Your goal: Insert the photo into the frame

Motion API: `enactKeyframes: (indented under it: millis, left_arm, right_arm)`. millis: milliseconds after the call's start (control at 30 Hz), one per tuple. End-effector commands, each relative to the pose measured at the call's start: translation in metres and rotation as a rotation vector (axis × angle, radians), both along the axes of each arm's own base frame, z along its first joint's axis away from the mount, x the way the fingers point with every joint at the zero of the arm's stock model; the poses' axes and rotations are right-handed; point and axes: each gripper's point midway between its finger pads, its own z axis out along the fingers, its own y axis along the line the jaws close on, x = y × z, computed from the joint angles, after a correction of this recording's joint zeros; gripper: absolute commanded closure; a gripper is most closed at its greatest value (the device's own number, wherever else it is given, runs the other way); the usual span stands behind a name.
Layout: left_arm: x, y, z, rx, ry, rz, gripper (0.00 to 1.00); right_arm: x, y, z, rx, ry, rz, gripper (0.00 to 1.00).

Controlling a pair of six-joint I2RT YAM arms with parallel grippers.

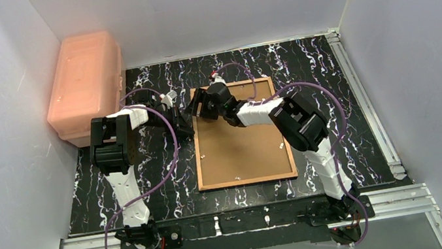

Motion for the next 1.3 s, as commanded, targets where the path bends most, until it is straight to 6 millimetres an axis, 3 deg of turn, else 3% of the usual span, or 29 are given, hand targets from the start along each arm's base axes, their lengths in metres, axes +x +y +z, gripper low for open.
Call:
enactKeyframes:
  millis: [0,333,533,633,733,833,1267]
  left_arm:
    - [-0.002,-0.007,0.012,-0.003,-0.038,-0.029,0.94]
    - [-0.003,-0.007,0.013,-0.001,-0.040,-0.030,0.94]
    - [0.002,-0.001,0.031,-0.009,-0.054,-0.003,0.94]
    - [0.005,0.001,0.041,-0.017,-0.061,0.011,0.87]
    - [0.008,-0.001,0.048,-0.033,-0.058,0.021,0.72]
    - [0.012,-0.003,0.050,-0.043,-0.058,0.025,0.68]
    - [0.024,-0.007,0.002,0.034,-0.004,0.025,0.78]
  right_arm:
    - [-0.005,-0.005,-0.020,-0.053,0.007,-0.095,0.23]
    - [-0.019,0.000,-0.017,-0.013,0.037,-0.124,0.23]
    - [-0.024,-0.011,-0.007,-0.015,0.030,-0.132,0.23]
    - [-0.024,-0.013,-0.007,-0.015,0.032,-0.134,0.22]
    - [-0.023,-0.012,-0.008,-0.012,0.033,-0.129,0.22]
    - [-0.020,-0.010,-0.007,-0.006,0.030,-0.130,0.22]
    - [-0.010,-0.009,-0.003,0.024,0.033,-0.128,0.22]
